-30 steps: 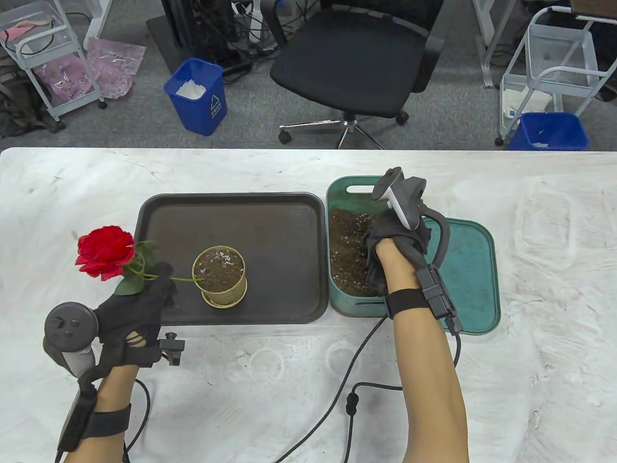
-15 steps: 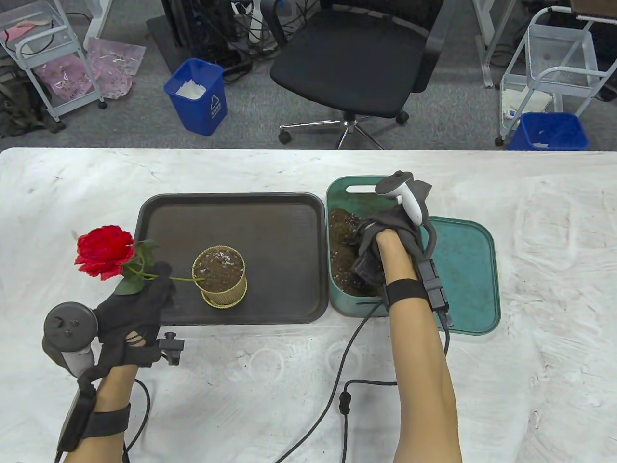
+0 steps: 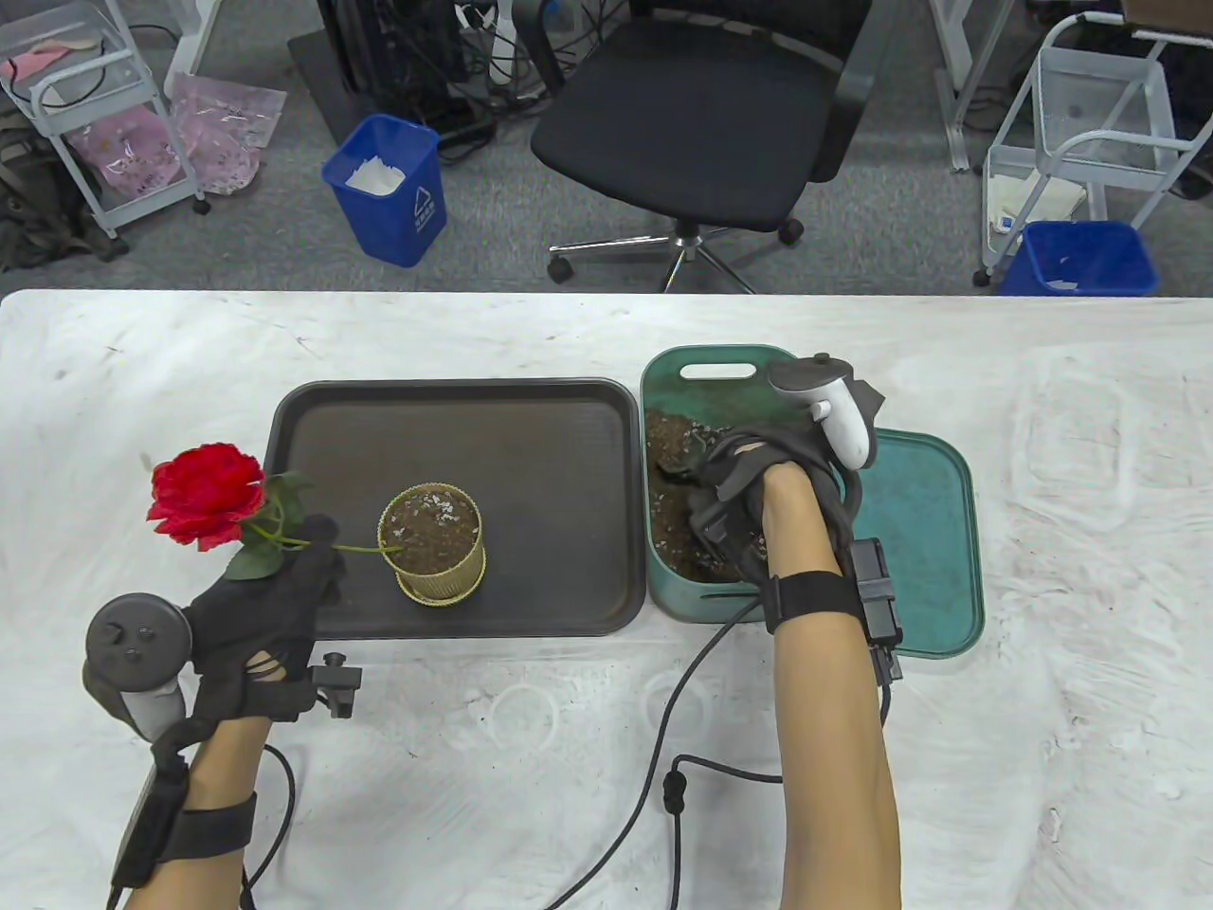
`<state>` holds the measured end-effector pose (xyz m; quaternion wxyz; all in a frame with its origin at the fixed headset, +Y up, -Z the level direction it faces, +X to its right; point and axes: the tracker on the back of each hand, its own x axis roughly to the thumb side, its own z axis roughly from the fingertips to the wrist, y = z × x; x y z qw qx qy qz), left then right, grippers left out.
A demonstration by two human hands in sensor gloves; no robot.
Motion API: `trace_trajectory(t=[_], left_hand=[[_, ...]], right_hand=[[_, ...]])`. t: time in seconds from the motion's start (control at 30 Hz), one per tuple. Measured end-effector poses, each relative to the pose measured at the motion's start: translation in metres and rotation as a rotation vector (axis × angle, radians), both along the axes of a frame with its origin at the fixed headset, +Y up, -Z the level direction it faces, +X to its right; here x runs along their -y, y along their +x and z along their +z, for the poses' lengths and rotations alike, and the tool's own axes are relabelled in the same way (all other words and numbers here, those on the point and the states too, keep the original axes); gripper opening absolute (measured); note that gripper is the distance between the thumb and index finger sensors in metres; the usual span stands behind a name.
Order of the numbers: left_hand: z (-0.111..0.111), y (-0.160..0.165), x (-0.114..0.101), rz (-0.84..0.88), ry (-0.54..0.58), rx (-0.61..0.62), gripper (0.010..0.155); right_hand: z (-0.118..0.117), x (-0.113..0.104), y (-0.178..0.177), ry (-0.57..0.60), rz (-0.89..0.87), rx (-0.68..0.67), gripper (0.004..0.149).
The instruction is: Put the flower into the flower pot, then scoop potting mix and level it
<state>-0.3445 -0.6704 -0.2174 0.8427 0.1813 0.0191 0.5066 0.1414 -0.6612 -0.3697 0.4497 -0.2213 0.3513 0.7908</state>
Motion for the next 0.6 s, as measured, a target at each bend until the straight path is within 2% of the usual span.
trace_trajectory(t=[0.4,0.6], left_hand=[[0.0,0.0,0.002,0.021,-0.006,0.009,0.043],[-0.001,-0.002,0.002,0.033,-0.013,0.005,0.043]], right_hand=[[0.046,-0.006,0.016,0.086,-0.183,0.136,0.055],[0.065,-0.019,0.022,0.149,-0.188,0.192,0.055]])
